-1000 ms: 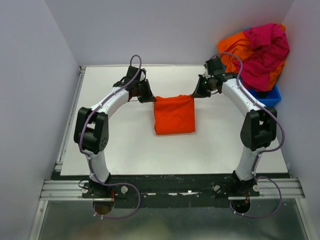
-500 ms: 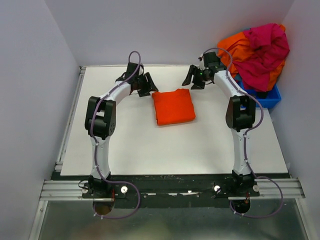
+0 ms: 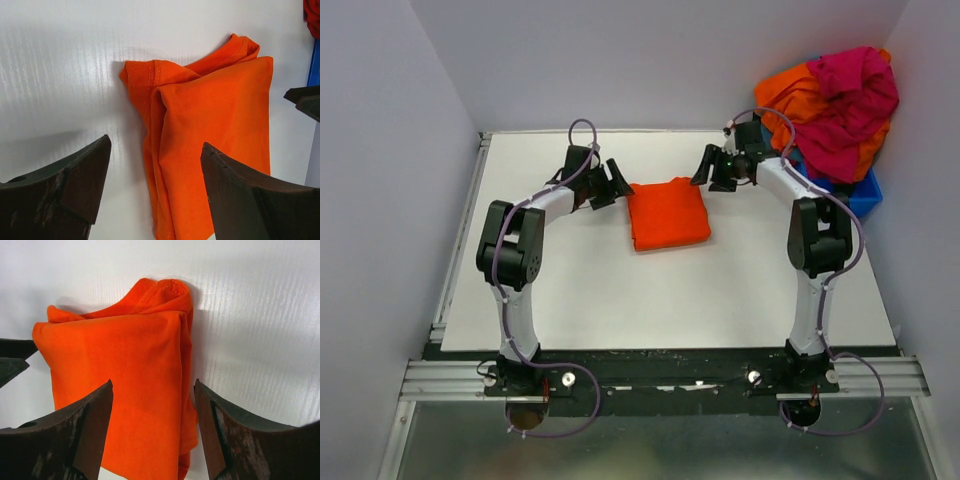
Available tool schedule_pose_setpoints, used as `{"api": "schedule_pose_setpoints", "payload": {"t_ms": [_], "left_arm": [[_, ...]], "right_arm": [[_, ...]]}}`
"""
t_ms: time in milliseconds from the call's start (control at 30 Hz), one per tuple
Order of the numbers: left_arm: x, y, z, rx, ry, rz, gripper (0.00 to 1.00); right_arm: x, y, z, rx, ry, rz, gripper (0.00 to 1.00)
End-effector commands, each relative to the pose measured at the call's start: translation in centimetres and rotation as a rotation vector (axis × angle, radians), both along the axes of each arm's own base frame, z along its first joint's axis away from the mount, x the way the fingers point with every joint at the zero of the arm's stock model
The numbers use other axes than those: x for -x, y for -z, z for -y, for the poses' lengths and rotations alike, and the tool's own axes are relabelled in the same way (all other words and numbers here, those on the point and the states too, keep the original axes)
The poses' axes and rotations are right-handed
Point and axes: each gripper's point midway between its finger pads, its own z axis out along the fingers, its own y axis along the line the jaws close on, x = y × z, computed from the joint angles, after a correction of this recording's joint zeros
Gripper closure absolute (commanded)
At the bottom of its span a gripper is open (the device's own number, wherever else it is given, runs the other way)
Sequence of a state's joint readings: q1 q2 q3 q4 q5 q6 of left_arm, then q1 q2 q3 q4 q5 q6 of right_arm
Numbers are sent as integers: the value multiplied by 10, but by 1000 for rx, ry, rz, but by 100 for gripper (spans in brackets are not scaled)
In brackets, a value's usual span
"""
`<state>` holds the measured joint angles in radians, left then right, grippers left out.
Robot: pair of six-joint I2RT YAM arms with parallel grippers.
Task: Fold and stack the t-shirts
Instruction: Fold the long partially folded tshirt into a neat square
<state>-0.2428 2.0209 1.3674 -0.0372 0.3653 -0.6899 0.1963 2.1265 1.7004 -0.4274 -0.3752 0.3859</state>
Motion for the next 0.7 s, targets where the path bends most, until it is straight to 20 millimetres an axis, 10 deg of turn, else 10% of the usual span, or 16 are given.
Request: {"api": "schedule_pose_setpoints", "payload": {"t_ms": [0, 333, 667], "left_arm": [[-8, -11, 20, 47, 29, 69, 19], [-37, 15, 26, 39, -2, 32, 39], [-40, 22, 43, 117, 67, 62, 65]], "right_arm": [[-9, 17, 3, 12, 6, -1, 27], [-15, 58, -2, -1, 32, -125, 32], [29, 53, -19, -128, -14, -163, 53]]}}
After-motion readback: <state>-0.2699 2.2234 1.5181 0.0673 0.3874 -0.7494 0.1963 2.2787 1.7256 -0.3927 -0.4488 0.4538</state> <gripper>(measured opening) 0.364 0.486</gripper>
